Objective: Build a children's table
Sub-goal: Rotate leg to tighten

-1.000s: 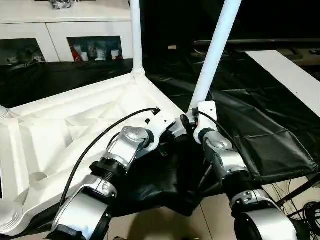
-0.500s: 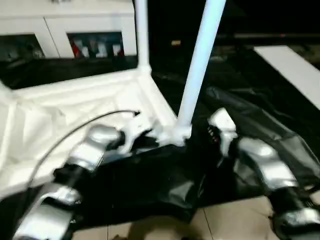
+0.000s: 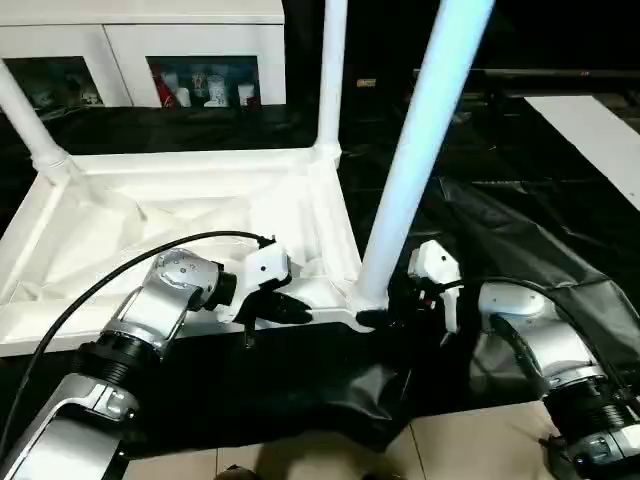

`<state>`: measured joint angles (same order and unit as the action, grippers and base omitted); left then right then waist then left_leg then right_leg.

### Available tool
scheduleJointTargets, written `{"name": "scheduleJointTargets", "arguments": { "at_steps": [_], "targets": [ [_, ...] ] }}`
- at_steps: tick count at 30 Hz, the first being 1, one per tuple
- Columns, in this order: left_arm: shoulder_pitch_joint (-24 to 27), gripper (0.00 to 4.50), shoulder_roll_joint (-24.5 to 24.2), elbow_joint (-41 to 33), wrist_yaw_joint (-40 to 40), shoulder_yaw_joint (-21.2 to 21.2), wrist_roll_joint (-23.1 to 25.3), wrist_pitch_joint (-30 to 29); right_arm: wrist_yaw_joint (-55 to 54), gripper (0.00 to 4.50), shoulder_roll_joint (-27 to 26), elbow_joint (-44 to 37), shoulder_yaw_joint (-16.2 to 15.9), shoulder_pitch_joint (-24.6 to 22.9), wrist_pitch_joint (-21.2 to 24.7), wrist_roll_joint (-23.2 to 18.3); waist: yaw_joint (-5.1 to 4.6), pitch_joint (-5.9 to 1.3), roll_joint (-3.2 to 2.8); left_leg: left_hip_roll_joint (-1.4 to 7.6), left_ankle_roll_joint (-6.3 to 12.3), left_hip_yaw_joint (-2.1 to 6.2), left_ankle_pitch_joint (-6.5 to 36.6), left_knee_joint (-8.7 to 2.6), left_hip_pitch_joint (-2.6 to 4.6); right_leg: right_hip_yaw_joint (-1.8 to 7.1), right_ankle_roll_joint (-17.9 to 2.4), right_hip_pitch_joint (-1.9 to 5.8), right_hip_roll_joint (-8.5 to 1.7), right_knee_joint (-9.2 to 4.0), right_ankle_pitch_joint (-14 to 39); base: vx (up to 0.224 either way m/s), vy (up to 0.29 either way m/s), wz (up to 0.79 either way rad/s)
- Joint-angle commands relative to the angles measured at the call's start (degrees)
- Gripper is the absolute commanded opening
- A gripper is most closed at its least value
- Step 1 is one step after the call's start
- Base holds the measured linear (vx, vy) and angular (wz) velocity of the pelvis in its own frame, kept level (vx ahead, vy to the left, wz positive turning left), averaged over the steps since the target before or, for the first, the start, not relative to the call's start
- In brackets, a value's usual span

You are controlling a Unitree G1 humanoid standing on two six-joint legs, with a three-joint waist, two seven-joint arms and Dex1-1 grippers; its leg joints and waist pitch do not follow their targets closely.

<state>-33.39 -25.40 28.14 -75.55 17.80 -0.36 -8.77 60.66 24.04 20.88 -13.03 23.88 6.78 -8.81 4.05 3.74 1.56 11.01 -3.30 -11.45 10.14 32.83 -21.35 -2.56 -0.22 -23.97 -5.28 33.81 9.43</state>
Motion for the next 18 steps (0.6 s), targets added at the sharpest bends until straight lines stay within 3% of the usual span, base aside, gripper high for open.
{"name": "scheduleJointTargets", "arguments": {
  "at_steps": [1,14,18],
  "targets": [
    [0.84,0.00,0.40,-1.05,-2.44,1.00,-1.75,-0.35,0.85,3.84,0.21,-0.59,-0.24,0.84,0.04,0.12,-0.08,-3.47,0.30,2.24,2.53,0.67,12.50,-3.76,0.97,2.04,-12.84,2.71,-2.62,-3.31,12.66,0.000,0.000,0.00],
    [1.02,0.00,0.53,-1.17,-2.46,1.16,-1.56,-0.82,2.04,2.74,-0.99,0.50,-0.25,1.19,0.75,-0.96,0.14,-3.63,0.55,2.06,3.93,0.55,9.34,-3.31,0.79,2.03,-13.46,2.89,-2.57,-2.85,9.82,0.000,0.000,0.00],
    [1.08,0.00,0.37,-1.08,-2.67,1.22,-1.48,-0.89,2.22,2.70,-1.16,0.73,-0.23,1.15,0.74,-0.79,0.16,-3.63,0.54,2.11,3.88,0.58,9.42,-3.32,0.86,2.00,-13.40,2.86,-2.57,-2.85,10.22,0.000,0.000,0.00]
  ]
}}
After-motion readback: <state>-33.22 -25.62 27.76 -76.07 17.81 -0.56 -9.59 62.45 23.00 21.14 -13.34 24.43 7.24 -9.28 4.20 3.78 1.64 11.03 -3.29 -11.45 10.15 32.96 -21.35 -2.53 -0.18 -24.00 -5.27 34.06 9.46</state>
